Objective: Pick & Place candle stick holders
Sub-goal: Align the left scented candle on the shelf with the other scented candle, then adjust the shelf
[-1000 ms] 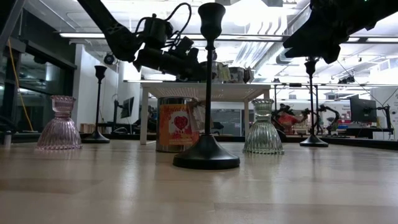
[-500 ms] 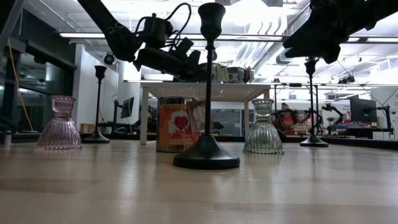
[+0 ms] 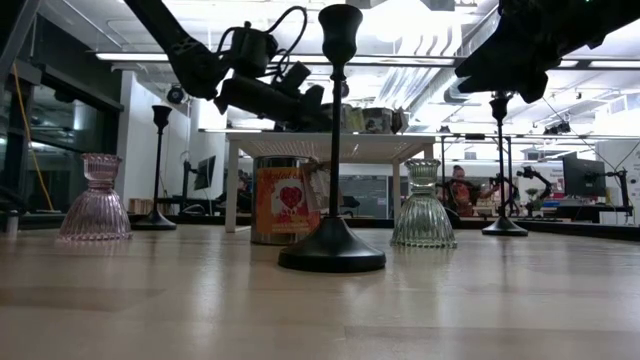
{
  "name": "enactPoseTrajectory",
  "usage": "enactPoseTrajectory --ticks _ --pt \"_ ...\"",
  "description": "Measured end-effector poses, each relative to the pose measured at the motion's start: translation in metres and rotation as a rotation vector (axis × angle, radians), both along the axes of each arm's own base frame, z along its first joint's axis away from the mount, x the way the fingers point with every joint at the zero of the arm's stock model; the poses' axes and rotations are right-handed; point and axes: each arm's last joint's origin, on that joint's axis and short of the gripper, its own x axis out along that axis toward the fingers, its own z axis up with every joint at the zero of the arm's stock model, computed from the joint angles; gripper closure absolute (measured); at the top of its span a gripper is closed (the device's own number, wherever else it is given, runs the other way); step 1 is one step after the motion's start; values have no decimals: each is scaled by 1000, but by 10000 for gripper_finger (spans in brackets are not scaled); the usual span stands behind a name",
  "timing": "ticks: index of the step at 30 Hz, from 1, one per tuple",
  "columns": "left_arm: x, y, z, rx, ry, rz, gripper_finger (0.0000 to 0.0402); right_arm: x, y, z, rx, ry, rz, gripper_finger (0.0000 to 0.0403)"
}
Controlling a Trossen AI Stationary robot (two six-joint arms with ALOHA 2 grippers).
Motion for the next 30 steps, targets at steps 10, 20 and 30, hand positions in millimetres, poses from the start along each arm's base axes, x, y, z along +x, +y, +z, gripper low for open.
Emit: enactPoseTrajectory --ticks 10,20,30 --pt "-7 12 0 -9 -8 22 402 0 0 0 0 0 0 241" --pt "-6 9 -1 -41 -4 -39 402 0 0 0 0 0 0 241" --pt "-19 -3 13 -115 93 -57 402 0 0 0 -1 0 0 241"
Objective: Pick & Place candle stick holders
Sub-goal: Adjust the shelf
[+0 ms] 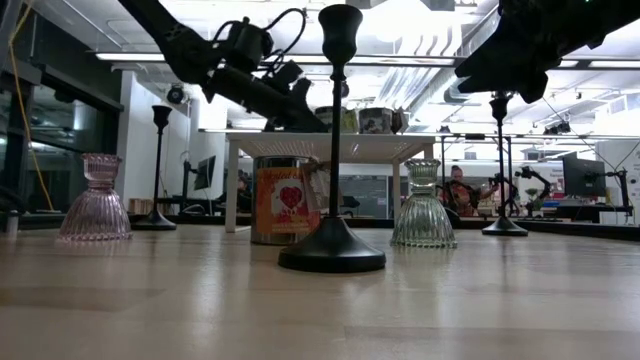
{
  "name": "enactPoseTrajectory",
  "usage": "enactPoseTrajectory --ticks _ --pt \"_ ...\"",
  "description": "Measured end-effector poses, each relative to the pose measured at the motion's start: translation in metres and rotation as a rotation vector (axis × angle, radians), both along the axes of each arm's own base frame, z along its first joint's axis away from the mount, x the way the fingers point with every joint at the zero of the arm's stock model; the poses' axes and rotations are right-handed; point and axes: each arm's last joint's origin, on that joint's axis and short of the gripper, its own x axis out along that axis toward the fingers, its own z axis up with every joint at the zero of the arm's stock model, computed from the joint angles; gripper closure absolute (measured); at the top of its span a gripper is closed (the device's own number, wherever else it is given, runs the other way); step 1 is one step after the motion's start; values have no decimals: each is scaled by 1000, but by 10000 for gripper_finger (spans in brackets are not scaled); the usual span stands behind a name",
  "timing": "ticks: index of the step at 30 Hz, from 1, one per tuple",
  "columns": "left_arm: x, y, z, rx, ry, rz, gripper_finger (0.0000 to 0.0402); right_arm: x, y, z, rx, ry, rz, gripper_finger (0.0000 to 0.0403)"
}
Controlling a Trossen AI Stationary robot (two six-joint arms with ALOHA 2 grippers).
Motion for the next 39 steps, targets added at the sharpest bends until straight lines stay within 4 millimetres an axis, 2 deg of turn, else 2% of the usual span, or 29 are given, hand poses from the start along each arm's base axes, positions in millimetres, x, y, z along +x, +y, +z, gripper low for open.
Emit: enactPoseTrajectory --ticks 7,14,18,25,29,39 --pt "-11 -23 11 -61 115 -43 402 0 0 0 -32 10 1 241" --pt "-25 -66 13 -109 340 -76 402 -1 -1 0 -66 26 -4 241" --pt "-40 -92 12 -96 400 -44 402 -2 -1 -2 -77 49 -11 241" --pt "-77 -137 5 -119 351 -44 402 -2 -1 -3 -78 52 -9 241" --pt "-85 -144 7 -54 310 -24 402 -2 -1 -3 -93 58 -3 241" --pt "-82 -133 6 -31 302 2 402 -1 -1 -2 -87 52 5 241"
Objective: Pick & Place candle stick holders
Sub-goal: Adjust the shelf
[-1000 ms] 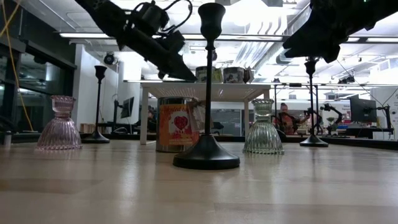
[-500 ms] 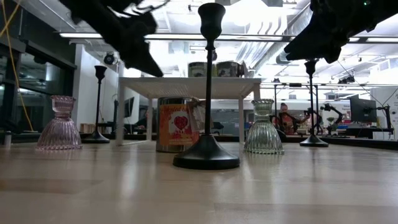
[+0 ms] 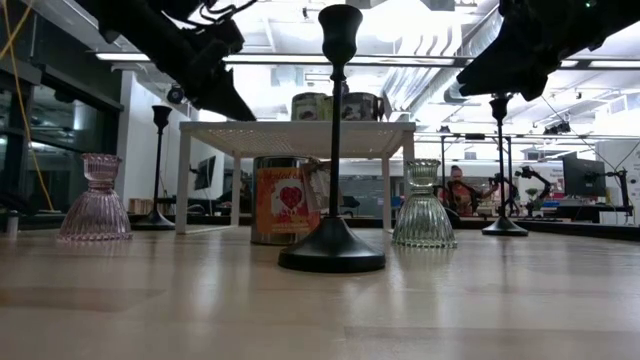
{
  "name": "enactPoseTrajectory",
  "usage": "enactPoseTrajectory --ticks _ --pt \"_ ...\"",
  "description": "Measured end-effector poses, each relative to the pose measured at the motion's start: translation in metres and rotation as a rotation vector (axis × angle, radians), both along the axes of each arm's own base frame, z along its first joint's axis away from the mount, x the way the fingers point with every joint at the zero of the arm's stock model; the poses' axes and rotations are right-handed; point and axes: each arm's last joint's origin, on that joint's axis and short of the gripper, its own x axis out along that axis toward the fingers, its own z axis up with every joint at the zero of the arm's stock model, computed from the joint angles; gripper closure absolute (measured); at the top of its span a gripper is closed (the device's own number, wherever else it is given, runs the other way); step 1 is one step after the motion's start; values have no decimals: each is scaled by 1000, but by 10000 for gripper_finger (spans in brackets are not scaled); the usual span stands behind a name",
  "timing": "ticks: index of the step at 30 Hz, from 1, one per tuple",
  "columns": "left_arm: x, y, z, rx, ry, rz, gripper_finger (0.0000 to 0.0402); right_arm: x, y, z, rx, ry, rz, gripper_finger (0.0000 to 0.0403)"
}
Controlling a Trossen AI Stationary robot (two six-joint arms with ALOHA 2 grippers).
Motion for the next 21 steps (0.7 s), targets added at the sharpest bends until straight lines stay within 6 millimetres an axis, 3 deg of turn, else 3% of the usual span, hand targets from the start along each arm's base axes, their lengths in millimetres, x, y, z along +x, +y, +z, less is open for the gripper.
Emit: enactPoseTrajectory --ticks 13,21 --pt "-20 -10 24 33 -93 49 402 0 0 0 15 -7 -8 241" --pt "-39 -34 12 -9 50 167 402 6 2 -8 -2 42 -11 241"
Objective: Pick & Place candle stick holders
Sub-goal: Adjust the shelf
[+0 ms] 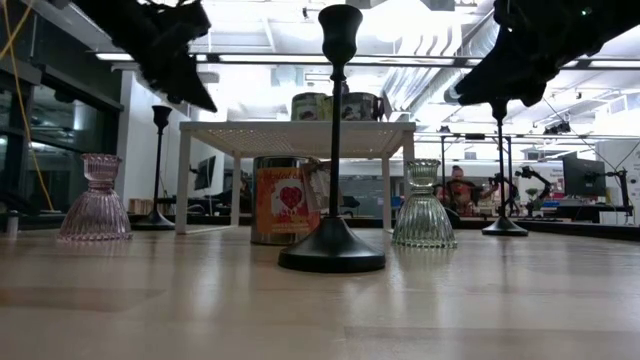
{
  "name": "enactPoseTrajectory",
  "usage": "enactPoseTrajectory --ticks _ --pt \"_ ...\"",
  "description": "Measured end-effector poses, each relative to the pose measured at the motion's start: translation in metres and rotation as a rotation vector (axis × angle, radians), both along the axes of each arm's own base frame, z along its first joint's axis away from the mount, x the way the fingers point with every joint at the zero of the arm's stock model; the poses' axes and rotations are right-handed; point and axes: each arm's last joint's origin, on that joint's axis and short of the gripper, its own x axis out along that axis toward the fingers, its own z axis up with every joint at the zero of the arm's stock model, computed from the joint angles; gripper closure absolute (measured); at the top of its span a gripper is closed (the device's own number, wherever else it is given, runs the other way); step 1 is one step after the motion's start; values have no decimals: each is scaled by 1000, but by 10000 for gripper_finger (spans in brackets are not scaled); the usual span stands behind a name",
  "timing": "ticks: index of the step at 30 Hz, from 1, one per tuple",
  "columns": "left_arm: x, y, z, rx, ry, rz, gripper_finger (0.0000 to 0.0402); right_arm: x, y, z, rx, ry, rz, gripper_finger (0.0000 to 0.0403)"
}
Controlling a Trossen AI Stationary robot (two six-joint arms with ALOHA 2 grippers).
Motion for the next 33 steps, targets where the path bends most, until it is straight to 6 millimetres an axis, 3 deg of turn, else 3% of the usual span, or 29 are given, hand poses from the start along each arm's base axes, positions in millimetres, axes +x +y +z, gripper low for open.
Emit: enactPoseTrajectory --ticks 16,23,33 --pt "-27 -48 -20 -15 63 95 402 2 1 -1 2 4 5 241" --pt "-30 -48 -49 -20 48 112 402 2 1 -1 4 2 2 241" --pt "-24 -43 -72 -24 -44 84 402 2 1 -1 7 1 0 241"
